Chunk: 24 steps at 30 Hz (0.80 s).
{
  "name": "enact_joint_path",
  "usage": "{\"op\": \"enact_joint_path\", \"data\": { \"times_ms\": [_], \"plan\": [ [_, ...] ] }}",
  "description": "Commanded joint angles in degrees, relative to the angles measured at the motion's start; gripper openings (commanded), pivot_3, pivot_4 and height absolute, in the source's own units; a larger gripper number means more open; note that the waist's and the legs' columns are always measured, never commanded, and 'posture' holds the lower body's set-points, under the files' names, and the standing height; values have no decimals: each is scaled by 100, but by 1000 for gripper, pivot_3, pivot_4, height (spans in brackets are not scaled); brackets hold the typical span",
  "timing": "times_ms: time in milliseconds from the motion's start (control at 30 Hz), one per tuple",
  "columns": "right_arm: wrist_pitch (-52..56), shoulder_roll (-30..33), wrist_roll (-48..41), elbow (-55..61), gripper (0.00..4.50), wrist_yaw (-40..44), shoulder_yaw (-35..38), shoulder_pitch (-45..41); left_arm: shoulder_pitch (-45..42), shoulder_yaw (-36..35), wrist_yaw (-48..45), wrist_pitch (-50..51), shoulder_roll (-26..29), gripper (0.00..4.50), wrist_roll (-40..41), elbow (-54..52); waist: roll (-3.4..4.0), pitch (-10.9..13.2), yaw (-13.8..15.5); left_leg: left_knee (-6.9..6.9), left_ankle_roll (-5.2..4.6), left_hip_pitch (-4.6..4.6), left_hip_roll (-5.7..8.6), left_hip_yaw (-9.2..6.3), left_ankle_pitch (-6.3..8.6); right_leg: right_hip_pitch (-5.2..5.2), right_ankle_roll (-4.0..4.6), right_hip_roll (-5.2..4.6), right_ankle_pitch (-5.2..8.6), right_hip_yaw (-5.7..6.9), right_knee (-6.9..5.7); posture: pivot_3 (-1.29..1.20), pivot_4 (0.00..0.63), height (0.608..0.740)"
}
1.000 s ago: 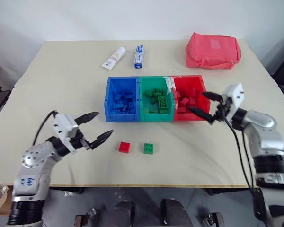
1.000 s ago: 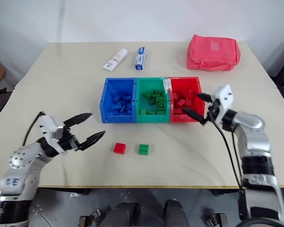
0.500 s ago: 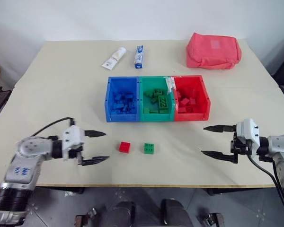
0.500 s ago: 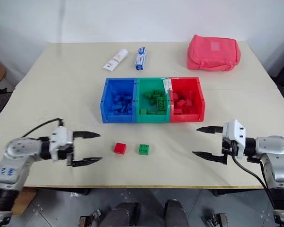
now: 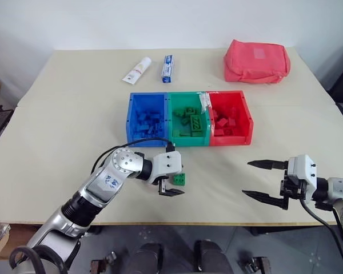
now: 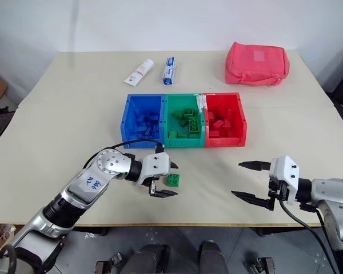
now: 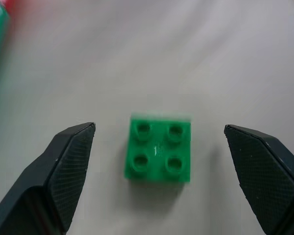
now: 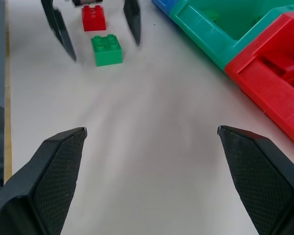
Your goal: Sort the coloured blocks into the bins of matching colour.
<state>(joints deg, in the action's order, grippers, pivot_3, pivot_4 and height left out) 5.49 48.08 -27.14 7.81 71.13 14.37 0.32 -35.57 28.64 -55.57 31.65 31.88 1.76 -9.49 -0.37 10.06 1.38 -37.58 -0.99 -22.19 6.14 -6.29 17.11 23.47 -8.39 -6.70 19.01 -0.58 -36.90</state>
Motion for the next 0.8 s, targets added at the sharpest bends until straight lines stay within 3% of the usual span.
{"op": "enact_joint_path", "data": {
  "times_ms": [33,300,533,800],
  "plan": [
    [9,23,-114,282,4500,-123,243,159,-222,67,-93,33,-17,3862,-164,3,0,0,17,-1,0,0,1,-1,0,-1,0,-1,0,0,1,0,150,740],
    [74,-184,-277,655,4500,-477,371,435,-163,-412,253,-106,-371,1459,26,180,-3,2,24,-6,-2,-3,2,-5,1,-3,-1,-2,-1,2,1,0,150,740],
    [569,-852,-793,1141,4500,-1719,745,302,-830,-1832,1754,-479,-1581,1468,359,869,-11,6,30,-26,0,-12,3,-12,3,-3,-2,-1,-1,10,-4,0,150,740],
    [601,-1342,-684,1251,4500,-2804,919,28,-1874,-2165,2699,-990,-2380,1468,226,2902,-13,7,33,-31,1,-12,7,-12,4,-2,-5,-1,-2,10,-10,0,150,740]
  ]
}}
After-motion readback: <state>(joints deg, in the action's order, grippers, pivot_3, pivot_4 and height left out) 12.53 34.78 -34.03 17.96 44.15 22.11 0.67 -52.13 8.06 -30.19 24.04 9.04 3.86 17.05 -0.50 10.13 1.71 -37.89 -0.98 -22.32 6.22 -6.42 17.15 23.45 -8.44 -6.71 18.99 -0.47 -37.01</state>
